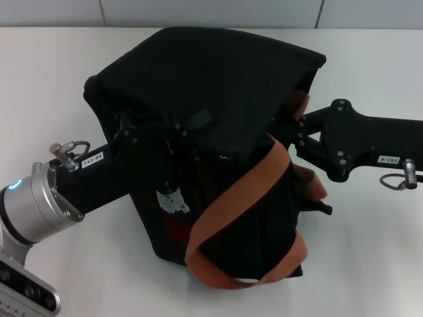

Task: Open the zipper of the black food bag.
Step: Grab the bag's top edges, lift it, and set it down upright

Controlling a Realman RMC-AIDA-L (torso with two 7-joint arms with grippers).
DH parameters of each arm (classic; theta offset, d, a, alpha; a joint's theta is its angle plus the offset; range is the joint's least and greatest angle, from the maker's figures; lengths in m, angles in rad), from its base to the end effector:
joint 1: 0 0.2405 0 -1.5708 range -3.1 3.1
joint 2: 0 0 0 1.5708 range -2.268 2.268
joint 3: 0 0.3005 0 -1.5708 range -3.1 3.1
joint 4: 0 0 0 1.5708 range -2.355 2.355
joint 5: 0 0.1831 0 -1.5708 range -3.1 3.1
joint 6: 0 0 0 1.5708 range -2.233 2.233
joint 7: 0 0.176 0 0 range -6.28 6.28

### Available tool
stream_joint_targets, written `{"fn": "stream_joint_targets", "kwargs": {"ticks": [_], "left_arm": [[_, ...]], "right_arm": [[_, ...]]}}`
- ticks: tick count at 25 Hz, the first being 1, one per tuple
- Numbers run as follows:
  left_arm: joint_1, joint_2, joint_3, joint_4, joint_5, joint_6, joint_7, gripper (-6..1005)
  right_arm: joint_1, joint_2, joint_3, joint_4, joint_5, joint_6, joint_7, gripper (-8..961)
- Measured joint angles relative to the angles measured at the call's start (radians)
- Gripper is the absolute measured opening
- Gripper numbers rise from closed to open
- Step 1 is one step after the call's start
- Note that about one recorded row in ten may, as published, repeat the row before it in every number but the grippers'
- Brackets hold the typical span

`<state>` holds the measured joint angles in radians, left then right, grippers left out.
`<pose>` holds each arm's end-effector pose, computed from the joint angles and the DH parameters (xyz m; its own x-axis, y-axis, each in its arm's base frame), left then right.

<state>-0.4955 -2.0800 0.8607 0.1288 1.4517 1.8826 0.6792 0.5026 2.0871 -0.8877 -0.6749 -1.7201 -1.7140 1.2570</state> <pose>-0.2186 0.2727 -0.0566 0.3366 -0.9416 0.0025 -0.4031 -0.1465 -0.9033 0.2173 0.3130 -0.0498 0.7506 -0.1435 -0.6450 -0.2277 -0.9725 -0.0486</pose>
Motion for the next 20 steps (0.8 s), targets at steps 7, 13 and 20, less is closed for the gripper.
{"fn": "stream_joint_targets", "kwargs": {"ticks": [7, 13, 20], "left_arm": [[0.0, 0.0, 0.0, 0.0, 0.0, 0.0, 0.0, 88], [0.0, 0.0, 0.0, 0.0, -0.001, 0.0, 0.0, 88], [0.0, 0.0, 0.0, 0.0, -0.001, 0.0, 0.0, 88]], "right_arm": [[-0.01, -0.007, -0.001, -0.001, 0.006, -0.053, -0.019, 0], [-0.02, -0.008, 0.021, 0.001, 0.004, -0.086, -0.01, 49], [-0.036, -0.001, 0.051, 0.001, 0.006, -0.027, -0.029, 107]]}}
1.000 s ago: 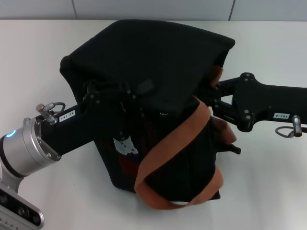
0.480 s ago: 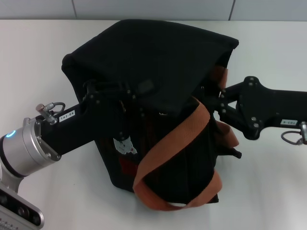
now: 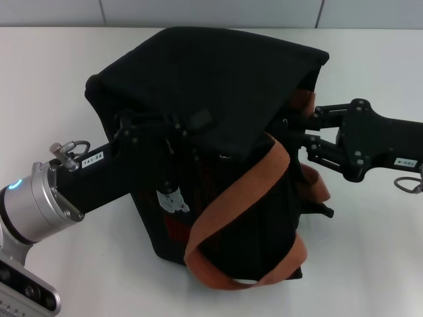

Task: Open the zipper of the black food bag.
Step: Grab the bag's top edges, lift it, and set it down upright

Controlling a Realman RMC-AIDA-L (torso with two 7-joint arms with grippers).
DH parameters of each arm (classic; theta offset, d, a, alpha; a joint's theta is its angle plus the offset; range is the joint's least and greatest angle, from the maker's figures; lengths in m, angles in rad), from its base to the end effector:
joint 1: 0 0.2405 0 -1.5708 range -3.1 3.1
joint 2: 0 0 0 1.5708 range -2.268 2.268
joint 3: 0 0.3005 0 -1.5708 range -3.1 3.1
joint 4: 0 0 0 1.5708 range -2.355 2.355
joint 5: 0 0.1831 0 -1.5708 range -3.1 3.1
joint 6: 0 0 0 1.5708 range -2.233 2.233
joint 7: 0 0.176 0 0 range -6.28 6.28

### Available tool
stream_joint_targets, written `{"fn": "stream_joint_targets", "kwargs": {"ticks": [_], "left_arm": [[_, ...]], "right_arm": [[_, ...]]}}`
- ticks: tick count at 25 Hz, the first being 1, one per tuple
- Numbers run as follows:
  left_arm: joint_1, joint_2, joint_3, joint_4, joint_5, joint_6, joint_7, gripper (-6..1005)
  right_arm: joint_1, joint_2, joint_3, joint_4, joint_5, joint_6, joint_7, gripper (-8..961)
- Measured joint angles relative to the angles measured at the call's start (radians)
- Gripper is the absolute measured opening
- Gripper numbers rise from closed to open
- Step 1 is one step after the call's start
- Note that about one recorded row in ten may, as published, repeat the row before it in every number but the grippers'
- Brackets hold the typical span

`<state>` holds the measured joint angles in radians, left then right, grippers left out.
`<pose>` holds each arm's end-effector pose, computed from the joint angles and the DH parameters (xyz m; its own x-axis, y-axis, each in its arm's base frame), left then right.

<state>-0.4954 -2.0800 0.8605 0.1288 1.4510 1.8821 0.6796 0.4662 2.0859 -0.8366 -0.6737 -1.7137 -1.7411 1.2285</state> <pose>-0.2187 0.2729 -0.0566 0.3372 -0.9414 0.0014 -0.4031 -0.1458 -0.9035 0.2279 0.3069 -0.0406 0.7265 -0.1321 -0.6743 -0.2528 -0.9639 -0.0835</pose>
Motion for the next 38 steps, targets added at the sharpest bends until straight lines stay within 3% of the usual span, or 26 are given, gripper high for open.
{"fn": "stream_joint_targets", "kwargs": {"ticks": [3, 9, 11, 24, 38], "left_arm": [[0.0, 0.0, 0.0, 0.0, 0.0, 0.0, 0.0, 88], [-0.001, 0.0, 0.0, 0.0, 0.0, 0.0, 0.0, 88], [-0.002, 0.0, 0.0, 0.0, 0.0, 0.0, 0.0, 88], [-0.003, 0.0, 0.009, 0.0, 0.0, 0.011, 0.0, 87], [-0.006, 0.0, 0.011, 0.0, 0.001, 0.012, 0.0, 87]], "right_arm": [[0.005, 0.001, -0.01, 0.001, 0.0, 0.008, -0.001, 132], [0.008, 0.002, -0.057, 0.002, 0.002, 0.011, -0.02, 375], [0.008, 0.003, -0.063, 0.002, 0.004, 0.015, -0.031, 527], [0.003, 0.005, -0.087, 0.06, 0.142, 0.092, -0.116, 518], [-0.013, 0.002, -0.15, 0.05, 0.14, 0.119, -0.187, 441]]}}
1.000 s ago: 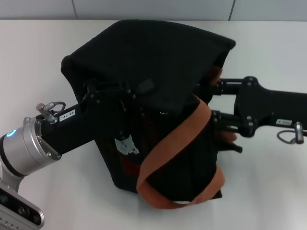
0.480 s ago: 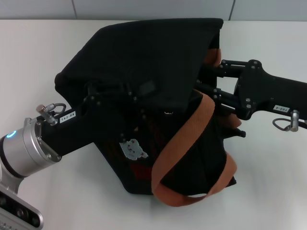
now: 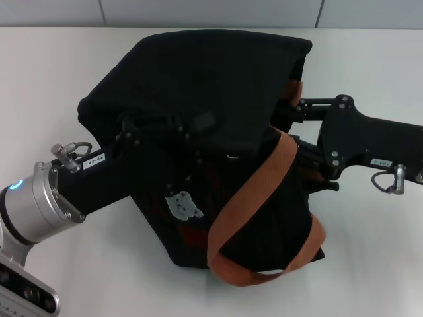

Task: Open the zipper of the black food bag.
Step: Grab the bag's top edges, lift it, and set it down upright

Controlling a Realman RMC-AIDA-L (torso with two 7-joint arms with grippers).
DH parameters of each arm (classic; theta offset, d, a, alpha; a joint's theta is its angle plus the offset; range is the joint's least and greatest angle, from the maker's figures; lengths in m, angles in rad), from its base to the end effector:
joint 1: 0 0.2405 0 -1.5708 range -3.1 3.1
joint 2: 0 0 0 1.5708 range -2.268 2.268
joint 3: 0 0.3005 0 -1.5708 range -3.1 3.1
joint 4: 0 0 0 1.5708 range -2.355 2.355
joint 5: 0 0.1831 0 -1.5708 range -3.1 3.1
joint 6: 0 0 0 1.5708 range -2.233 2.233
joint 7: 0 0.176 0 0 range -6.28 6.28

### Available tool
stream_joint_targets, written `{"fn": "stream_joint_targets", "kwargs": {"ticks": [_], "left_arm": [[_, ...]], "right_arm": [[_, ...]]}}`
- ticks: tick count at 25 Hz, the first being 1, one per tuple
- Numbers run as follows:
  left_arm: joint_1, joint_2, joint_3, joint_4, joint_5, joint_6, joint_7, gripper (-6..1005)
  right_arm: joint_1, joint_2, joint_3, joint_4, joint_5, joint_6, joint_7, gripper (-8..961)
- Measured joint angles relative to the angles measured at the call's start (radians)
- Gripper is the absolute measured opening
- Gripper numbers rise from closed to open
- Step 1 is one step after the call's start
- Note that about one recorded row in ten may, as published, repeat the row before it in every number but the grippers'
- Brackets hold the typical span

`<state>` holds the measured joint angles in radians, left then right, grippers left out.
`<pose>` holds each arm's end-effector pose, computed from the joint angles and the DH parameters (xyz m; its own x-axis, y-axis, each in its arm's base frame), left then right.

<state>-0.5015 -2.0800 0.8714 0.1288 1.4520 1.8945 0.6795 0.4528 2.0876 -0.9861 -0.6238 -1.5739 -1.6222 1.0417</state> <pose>-0.2158 0.2713 -0.0567 0.3179 -0.9480 0.0126 -0.4027 -0.1470 -0.9035 0.2260 0.3117 -0.0568 0.7485 0.0016 -0.6632 -0.1793 -0.9622 -0.2048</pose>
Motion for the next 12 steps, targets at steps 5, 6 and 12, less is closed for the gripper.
{"fn": "stream_joint_targets", "kwargs": {"ticks": [5, 6, 12], "left_arm": [[-0.003, 0.0, 0.001, 0.0, 0.0, 0.0, -0.001, 87], [-0.003, 0.0, 0.001, 0.0, 0.0, 0.0, -0.001, 87], [-0.006, 0.0, 0.001, 0.0, -0.001, 0.0, -0.002, 87]], "right_arm": [[0.0, 0.001, -0.044, 0.003, 0.005, 0.002, -0.066, 373], [-0.001, 0.002, -0.054, 0.004, 0.006, 0.003, -0.08, 356], [-0.003, 0.004, -0.067, 0.022, 0.029, 0.024, -0.135, 349]]}}
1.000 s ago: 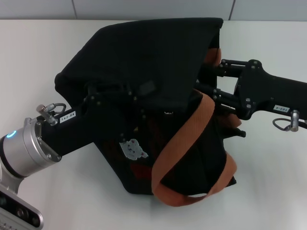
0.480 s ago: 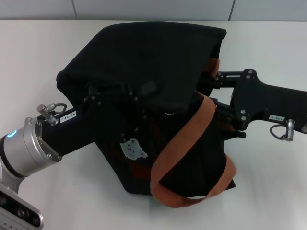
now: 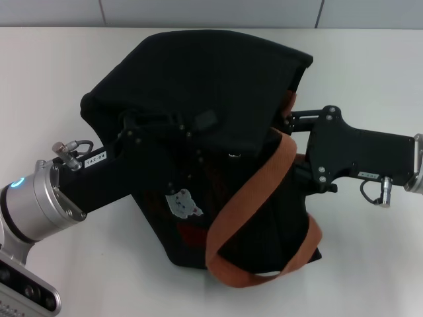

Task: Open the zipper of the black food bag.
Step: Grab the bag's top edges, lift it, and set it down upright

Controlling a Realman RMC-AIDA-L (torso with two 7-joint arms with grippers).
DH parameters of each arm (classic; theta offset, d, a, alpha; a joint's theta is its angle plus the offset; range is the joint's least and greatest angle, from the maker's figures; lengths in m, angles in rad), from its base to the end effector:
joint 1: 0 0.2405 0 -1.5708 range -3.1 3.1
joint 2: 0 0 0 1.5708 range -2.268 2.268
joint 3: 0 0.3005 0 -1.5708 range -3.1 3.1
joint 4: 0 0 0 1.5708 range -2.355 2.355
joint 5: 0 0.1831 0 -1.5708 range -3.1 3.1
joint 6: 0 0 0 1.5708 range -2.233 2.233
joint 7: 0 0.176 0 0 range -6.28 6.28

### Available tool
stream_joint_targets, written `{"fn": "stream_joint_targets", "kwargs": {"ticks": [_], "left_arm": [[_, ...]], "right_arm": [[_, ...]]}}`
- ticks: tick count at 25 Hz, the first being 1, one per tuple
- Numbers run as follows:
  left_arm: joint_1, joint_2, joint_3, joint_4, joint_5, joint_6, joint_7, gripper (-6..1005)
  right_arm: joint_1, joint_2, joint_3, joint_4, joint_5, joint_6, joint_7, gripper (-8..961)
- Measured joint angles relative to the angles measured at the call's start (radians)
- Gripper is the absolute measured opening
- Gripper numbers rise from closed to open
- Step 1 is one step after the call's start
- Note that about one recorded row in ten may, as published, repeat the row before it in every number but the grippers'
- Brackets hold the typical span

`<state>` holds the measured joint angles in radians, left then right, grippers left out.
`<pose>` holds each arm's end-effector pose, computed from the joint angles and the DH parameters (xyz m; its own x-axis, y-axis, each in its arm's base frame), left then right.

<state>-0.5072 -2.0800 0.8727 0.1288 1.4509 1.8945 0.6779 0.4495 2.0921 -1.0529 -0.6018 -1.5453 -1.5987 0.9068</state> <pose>-0.2143 0.2725 -0.0567 0.3130 -0.9497 0.0142 -0.4030 -0.1463 -0.9034 0.2248 0.3060 -0.0687 0.7686 0.1020 -0.6315 -0.0821 -0.9633 -0.2555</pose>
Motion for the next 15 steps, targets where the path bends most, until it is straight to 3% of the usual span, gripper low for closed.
{"fn": "stream_joint_targets", "kwargs": {"ticks": [13, 15], "left_arm": [[-0.003, 0.0, 0.005, 0.0, -0.001, 0.002, 0.0, 87], [-0.004, 0.0, 0.007, 0.0, -0.001, 0.002, 0.0, 87]], "right_arm": [[0.007, 0.0, -0.001, 0.049, 0.057, 0.018, -0.072, 284], [0.007, 0.0, -0.001, 0.053, 0.058, 0.022, -0.08, 211]]}}
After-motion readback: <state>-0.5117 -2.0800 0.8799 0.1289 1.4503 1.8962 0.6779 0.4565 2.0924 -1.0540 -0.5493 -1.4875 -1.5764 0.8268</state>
